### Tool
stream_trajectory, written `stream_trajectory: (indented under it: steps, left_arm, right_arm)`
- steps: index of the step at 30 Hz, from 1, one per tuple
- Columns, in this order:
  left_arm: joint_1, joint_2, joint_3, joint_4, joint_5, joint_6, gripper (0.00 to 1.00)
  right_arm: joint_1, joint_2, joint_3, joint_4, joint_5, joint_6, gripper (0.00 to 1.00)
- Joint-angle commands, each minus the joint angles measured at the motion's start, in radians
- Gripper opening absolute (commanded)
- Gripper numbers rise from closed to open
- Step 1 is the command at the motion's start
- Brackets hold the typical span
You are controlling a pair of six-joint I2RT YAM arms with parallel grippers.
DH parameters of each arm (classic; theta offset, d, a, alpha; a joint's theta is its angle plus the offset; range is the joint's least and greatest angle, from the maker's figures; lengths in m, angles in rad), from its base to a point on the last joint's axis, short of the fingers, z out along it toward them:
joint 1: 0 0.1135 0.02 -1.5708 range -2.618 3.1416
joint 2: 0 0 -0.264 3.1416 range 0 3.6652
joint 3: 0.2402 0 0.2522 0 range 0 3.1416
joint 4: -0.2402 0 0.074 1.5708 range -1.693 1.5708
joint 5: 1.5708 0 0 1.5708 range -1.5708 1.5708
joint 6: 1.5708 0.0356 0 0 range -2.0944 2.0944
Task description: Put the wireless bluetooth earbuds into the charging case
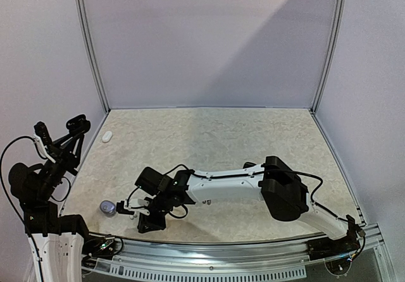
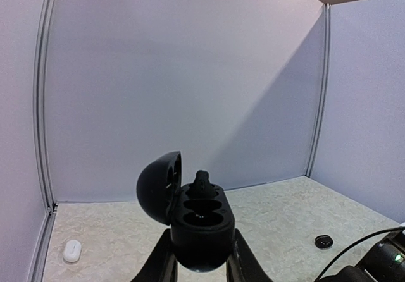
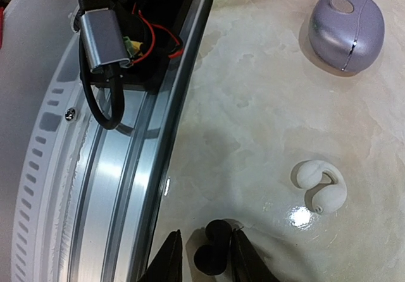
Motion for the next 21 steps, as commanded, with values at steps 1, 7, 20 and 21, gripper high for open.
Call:
stream_trajectory:
  steps: [1,7,20,21]
  left_arm:
    - [-0.004,-0.002,-0.014,0.021,0.008,-0.008,0.00]
    - [-0.006,-0.002,-0.015,0.058,0.010,-0.009,0.00]
    - [-0.007,-0.003,-0.015,0.058,0.008,-0.011,0.00]
    - [-0.007,-0.003,-0.015,0.057,0.009,-0.010,0.00]
  right_arm:
    - [0.012,-0.048,-0.003,0.001,0.010,-0.008,0.28]
    - [0.011,-0.058,-0.004,0.002,0.034,-0.008,0.27]
    - [0.013,-0.061,-0.008,-0.005,0.030,-0.014,0.19]
    - [0.014,-0.060,-0.009,-0.007,0.030,-0.014,0.19]
